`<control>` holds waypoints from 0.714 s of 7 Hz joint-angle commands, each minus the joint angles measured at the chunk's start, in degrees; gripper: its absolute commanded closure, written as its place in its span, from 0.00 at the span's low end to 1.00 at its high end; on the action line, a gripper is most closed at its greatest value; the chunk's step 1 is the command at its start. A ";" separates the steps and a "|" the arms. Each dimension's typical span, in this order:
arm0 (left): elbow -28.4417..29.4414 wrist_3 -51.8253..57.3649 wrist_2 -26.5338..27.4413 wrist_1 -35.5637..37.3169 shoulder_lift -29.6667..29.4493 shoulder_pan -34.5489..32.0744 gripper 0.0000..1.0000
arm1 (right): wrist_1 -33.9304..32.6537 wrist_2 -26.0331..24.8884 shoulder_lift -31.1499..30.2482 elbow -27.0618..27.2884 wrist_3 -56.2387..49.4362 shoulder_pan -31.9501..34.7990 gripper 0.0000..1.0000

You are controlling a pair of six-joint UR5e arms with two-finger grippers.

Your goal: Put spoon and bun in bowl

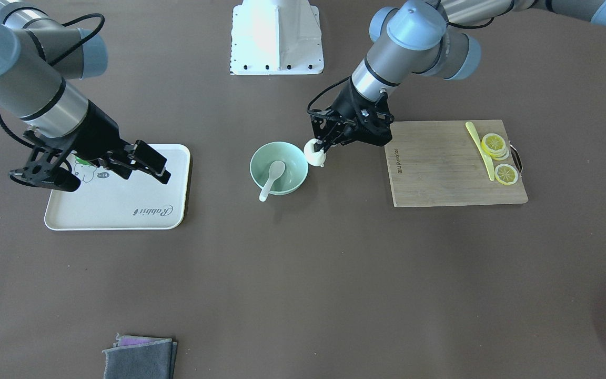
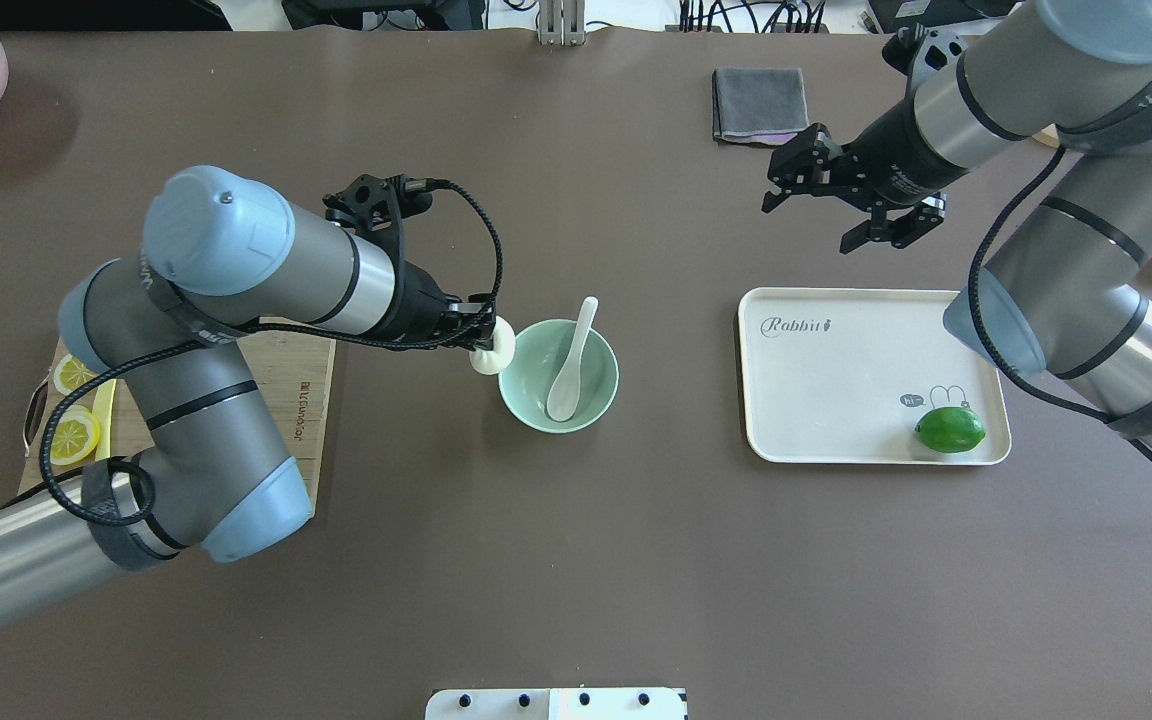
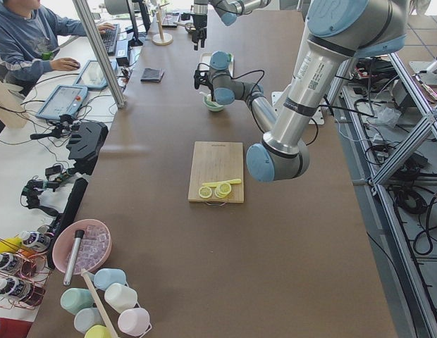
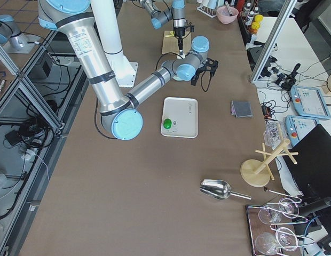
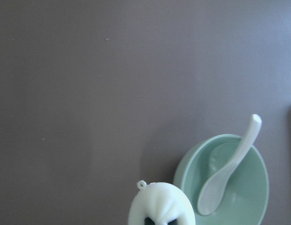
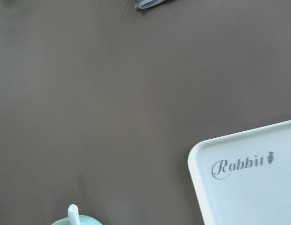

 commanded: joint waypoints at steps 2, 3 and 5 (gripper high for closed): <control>1.90 -0.58 4.77 0.35 -2.85 2.14 0.02 | 0.06 2.04 -5.75 1.26 -6.89 4.09 0.00; -0.72 1.59 1.98 0.35 2.12 -0.47 0.02 | -0.03 2.04 -6.37 1.08 -7.86 4.79 0.00; -2.68 17.26 -8.19 0.35 12.57 -11.60 0.02 | -0.03 2.04 -12.67 1.08 -18.96 8.47 0.00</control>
